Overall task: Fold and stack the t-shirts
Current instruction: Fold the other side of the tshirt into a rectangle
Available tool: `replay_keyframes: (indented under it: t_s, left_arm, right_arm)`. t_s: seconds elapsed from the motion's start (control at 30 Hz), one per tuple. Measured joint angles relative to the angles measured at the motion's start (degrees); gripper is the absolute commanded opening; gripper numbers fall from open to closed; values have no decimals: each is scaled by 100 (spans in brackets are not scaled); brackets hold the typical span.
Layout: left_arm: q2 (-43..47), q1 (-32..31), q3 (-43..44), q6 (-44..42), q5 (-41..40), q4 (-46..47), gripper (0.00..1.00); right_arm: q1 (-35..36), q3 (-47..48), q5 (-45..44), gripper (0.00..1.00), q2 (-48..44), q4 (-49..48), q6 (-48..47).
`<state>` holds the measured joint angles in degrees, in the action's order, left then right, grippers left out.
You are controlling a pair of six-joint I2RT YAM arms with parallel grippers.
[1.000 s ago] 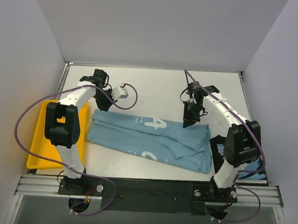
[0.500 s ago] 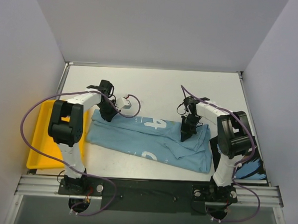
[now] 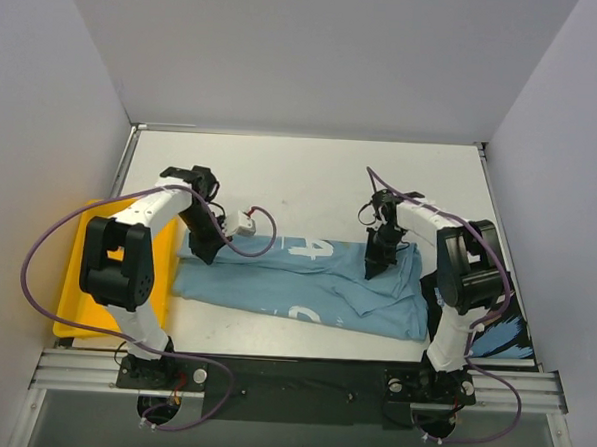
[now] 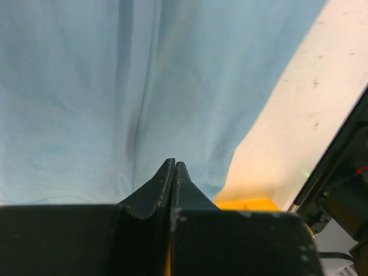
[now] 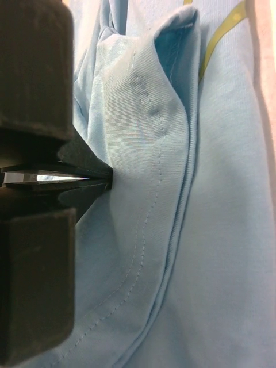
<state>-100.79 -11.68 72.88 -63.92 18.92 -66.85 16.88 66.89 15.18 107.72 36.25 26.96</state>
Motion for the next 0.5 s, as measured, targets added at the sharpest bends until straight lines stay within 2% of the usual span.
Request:
replay_keyframes:
  t_s: [0.17, 0.37, 0.5]
  left_arm:
    - [-2, 0, 767, 127, 549, -415, 3]
    - [-76, 0, 754, 1279, 435, 1027, 1]
    - [-337, 42, 424, 1513, 170, 1502, 1]
  right_arm:
    - [59, 190, -177, 0, 7, -9, -186]
    - [503, 570, -234, 0, -144, -122, -295]
    - [1145, 931, 4, 0, -177, -385, -313]
